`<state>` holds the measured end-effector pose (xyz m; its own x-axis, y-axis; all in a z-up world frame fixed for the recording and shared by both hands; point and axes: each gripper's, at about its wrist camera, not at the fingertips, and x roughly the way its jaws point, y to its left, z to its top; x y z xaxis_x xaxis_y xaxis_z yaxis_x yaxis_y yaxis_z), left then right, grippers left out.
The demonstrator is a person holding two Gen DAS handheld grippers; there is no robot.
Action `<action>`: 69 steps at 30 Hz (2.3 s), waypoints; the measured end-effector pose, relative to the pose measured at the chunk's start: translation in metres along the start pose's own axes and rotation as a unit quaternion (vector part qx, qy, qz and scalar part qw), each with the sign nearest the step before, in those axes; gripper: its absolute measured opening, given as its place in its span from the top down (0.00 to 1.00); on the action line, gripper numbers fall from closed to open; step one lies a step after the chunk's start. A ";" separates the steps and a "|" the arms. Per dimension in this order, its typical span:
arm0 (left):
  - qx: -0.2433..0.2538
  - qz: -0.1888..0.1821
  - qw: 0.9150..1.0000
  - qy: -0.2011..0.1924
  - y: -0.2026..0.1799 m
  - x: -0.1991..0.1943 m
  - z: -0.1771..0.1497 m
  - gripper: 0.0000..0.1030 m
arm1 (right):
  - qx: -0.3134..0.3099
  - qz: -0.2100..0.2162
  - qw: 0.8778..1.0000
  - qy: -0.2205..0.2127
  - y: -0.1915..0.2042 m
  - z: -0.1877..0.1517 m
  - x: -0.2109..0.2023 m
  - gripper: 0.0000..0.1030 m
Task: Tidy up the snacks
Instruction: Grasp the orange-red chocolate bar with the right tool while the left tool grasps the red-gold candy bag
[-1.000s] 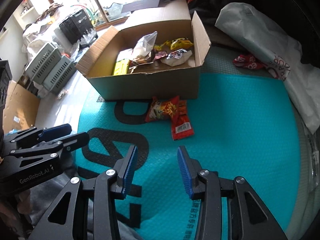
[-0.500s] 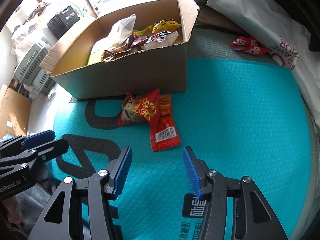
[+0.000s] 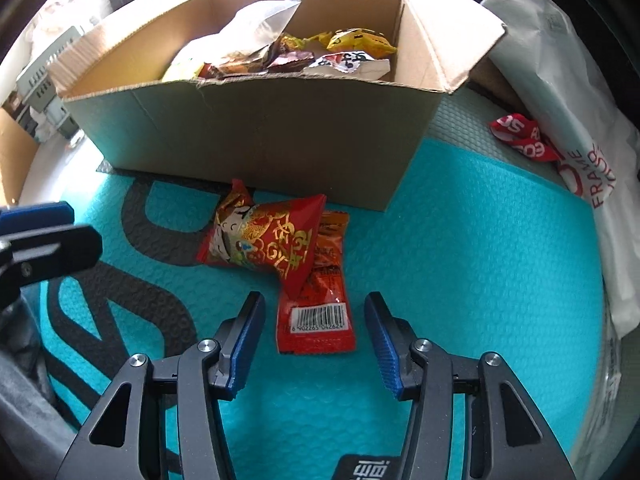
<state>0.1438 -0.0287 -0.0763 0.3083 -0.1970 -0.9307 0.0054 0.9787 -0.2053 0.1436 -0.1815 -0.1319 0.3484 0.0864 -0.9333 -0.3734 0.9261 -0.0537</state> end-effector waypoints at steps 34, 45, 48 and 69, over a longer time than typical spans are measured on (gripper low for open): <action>0.031 -0.038 0.999 0.018 -0.062 0.066 0.025 0.47 | 0.095 0.028 0.995 -0.015 -0.081 -0.028 -0.022 0.66; 0.033 -0.037 0.998 0.039 -0.066 0.086 0.031 0.40 | 0.107 0.025 0.994 -0.010 -0.085 -0.029 -0.020 0.66; 0.017 -0.048 0.998 0.037 -0.062 0.085 0.035 0.40 | 0.110 0.025 0.994 -0.010 -0.085 -0.029 -0.019 0.66; 0.038 -0.043 0.998 0.010 -0.047 0.042 0.001 0.54 | 0.108 0.053 0.993 -0.020 -0.067 -0.038 -0.030 0.66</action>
<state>0.1578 -0.0826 -0.1052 0.2850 -0.2817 -0.9162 0.1037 0.9593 -0.2627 0.1259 -0.2602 -0.1140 0.3525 0.1986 -0.9145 -0.2186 0.9677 0.1259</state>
